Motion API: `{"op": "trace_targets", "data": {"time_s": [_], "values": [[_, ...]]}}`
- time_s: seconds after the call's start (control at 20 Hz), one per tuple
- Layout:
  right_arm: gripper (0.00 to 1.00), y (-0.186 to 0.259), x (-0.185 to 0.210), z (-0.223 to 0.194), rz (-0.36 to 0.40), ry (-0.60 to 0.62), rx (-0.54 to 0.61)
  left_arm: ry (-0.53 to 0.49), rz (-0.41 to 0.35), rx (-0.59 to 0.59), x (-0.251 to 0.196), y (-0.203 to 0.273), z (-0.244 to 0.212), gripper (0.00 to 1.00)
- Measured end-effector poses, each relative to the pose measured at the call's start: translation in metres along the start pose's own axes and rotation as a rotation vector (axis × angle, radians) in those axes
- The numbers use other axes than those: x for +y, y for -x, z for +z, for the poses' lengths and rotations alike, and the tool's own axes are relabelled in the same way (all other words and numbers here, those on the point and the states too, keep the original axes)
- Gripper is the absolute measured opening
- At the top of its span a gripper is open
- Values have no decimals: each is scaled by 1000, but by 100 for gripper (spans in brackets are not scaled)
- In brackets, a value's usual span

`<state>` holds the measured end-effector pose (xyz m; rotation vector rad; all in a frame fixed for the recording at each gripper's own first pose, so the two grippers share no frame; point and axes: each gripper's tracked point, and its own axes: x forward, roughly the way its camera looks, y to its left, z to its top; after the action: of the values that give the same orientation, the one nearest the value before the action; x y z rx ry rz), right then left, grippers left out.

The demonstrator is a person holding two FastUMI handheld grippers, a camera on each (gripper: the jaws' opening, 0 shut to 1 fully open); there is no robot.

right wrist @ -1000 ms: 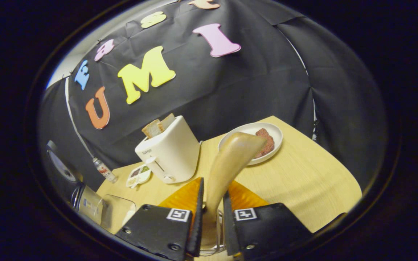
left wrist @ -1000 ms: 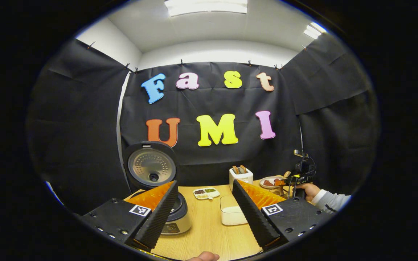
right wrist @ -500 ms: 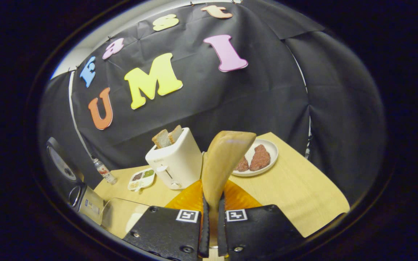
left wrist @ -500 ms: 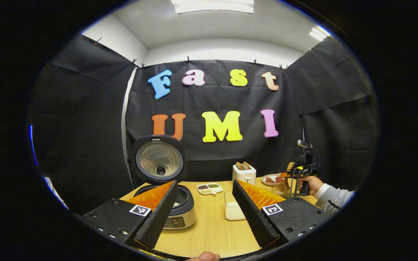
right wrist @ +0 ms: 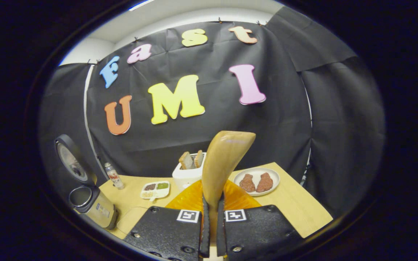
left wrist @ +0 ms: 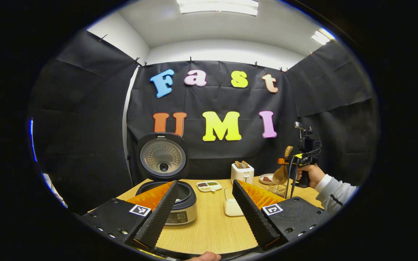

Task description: Close the left gripper, press the button to open the rice cooker; take a wooden spoon from the chopstick holder with the right hand, scoop a spoonful of rice and pour it into the rice cooker, then put the wooden spoon back into the chopstick holder.

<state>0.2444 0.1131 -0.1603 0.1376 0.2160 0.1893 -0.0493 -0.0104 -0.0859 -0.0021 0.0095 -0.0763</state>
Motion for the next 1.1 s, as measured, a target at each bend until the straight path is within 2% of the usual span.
{"op": "trace_targets", "data": {"time_s": [0.2, 0.4, 0.65, 0.9, 1.0, 1.1], "values": [[11, -5, 53, -15, 48, 44, 2, -13, -28, 6, -6, -1, -5, 96], [11, -22, 90, -56, 73, 51, 56, -10, -37, 18, -4, -6, -14, 96], [11, -45, 95, -100, 37, 126, 71, 13, -9, 31, 12, -5, -22, 96], [11, -54, 78, -122, -48, 247, 64, 20, 5, 57, 21, -9, -36, 96], [11, -56, 71, -136, -76, 245, 91, 33, 0, 66, 22, -10, -40, 96], [11, -54, 70, -144, -82, 184, 114, 39, -1, 72, 25, -9, -41, 95]]}}
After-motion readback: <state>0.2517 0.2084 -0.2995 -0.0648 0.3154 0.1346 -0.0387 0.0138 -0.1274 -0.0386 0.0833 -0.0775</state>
